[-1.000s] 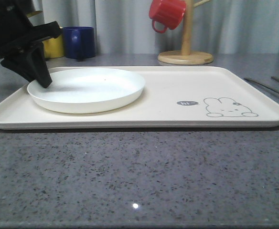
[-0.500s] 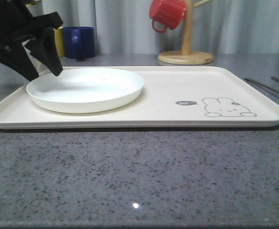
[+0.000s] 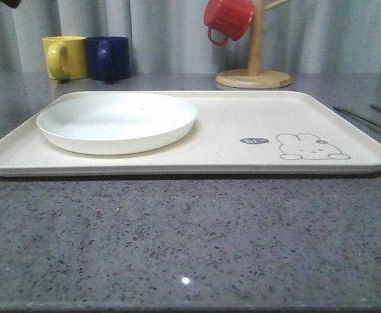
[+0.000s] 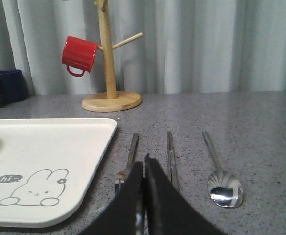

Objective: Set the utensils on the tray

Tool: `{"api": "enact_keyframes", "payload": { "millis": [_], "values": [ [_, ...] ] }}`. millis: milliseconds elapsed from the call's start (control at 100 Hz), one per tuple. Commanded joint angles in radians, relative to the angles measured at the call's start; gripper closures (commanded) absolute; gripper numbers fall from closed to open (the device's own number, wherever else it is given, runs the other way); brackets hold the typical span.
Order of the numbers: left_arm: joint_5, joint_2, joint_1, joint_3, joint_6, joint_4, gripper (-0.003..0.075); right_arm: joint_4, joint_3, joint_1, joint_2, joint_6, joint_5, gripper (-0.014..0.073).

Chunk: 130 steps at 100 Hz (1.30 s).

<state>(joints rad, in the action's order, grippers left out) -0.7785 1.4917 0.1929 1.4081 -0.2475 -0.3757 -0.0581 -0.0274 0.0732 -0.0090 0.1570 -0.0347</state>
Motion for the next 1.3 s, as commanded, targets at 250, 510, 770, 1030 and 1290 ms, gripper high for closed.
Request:
{"api": "enact_keyframes", "payload": {
  "millis": [250, 510, 770, 1030, 1290],
  "values": [
    [0.336, -0.417, 0.006, -0.339, -0.002, 0.015, 0.0309, -0.001, 0.001, -0.004, -0.02, -0.002, -0.087, 0.0662],
    [0.5, -0.705, 0.006, -0.614, -0.002, 0.015, 0.0309, -0.001, 0.001, -0.004, -0.02, -0.002, -0.087, 0.0662],
    [0.595, -0.946, 0.006, -0.833, -0.002, 0.035, 0.0309, -0.001, 0.001, -0.004, -0.02, -0.002, -0.087, 0.0662],
    [0.594, -1.027, 0.006, -0.919, -0.002, 0.068, 0.0368, -0.001, 0.001, -0.004, -0.02, -0.002, -0.087, 0.0662],
    [0.592, -1.027, 0.006, -0.919, -0.002, 0.068, 0.0669, -0.001, 0.001, -0.004, -0.02, -0.002, -0.087, 0.0662]
  ]
}}
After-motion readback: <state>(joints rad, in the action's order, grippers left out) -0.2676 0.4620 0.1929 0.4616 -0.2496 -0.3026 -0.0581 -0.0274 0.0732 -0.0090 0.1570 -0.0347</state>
